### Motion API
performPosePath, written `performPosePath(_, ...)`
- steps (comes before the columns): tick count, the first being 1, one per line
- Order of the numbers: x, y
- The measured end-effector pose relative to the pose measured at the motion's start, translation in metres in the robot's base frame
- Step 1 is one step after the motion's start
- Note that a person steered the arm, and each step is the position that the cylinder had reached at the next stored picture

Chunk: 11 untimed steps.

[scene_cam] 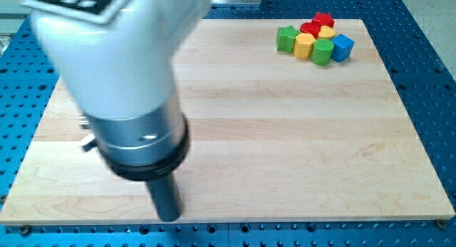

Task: Push the blue triangle towards the center right side of the board

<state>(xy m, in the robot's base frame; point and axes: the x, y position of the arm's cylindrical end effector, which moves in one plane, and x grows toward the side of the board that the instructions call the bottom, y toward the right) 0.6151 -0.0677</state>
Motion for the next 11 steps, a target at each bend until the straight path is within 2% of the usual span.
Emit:
performPosePath(1, -0.027, -0.021)
performPosePath(2, 0.003, -0.069)
performPosePath(3, -0.009, -0.119)
performPosePath(4, -0.059, -0.115)
performPosePath(5, -0.065, -0.068)
performPosePath(8, -0.040, -0.045)
performPosePath(10, -0.070, 0.042)
performPosePath(11, -0.103, 0.056)
